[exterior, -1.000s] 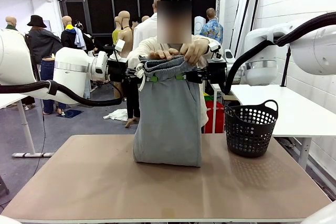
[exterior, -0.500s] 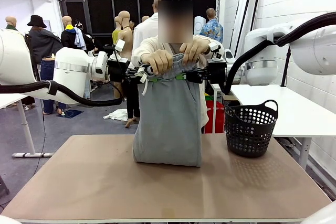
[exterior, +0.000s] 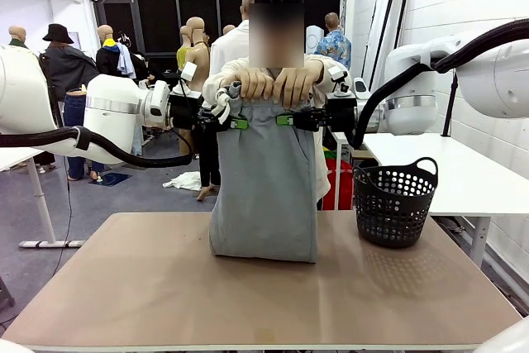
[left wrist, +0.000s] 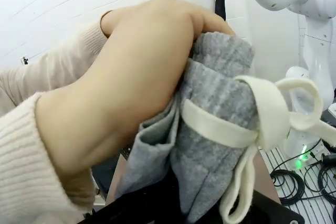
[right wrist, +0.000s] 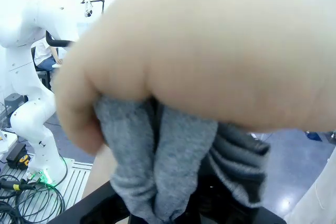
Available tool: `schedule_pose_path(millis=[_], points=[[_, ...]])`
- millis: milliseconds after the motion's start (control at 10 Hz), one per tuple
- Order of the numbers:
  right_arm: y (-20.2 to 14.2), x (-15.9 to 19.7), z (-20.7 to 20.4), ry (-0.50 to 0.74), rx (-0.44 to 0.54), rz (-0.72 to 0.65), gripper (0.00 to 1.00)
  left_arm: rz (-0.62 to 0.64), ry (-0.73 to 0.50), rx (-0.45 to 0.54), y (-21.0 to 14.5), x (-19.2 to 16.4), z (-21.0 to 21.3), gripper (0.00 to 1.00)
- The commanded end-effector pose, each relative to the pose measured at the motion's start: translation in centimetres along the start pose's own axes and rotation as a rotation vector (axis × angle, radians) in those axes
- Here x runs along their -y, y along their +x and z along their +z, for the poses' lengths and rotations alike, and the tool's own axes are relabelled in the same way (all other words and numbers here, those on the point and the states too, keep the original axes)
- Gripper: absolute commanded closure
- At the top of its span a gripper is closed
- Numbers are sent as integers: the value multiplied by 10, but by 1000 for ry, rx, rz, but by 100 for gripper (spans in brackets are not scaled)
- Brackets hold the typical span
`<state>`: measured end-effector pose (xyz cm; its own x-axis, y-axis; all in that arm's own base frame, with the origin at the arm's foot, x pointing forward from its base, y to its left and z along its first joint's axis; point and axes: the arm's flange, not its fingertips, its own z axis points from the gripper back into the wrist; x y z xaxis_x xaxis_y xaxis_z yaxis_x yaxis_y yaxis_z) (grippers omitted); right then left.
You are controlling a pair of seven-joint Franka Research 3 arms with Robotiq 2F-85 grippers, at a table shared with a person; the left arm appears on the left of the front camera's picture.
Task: Fold the training pants.
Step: Release the ends of the Training pants and then grab the overlapped ends.
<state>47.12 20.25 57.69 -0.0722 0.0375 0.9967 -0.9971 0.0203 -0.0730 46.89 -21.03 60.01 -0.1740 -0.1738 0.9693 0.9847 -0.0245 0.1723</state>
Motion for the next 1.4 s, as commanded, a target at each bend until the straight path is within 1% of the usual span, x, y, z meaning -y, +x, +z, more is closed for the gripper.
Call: schedule_pose_path(millis=[0, 1300], points=[[1, -1, -1, 8, 3, 1, 100, -9, 19, 19, 2, 2, 0, 100], [1, -1, -1, 8, 3, 1, 100, -9, 19, 19, 2, 2, 0, 100]])
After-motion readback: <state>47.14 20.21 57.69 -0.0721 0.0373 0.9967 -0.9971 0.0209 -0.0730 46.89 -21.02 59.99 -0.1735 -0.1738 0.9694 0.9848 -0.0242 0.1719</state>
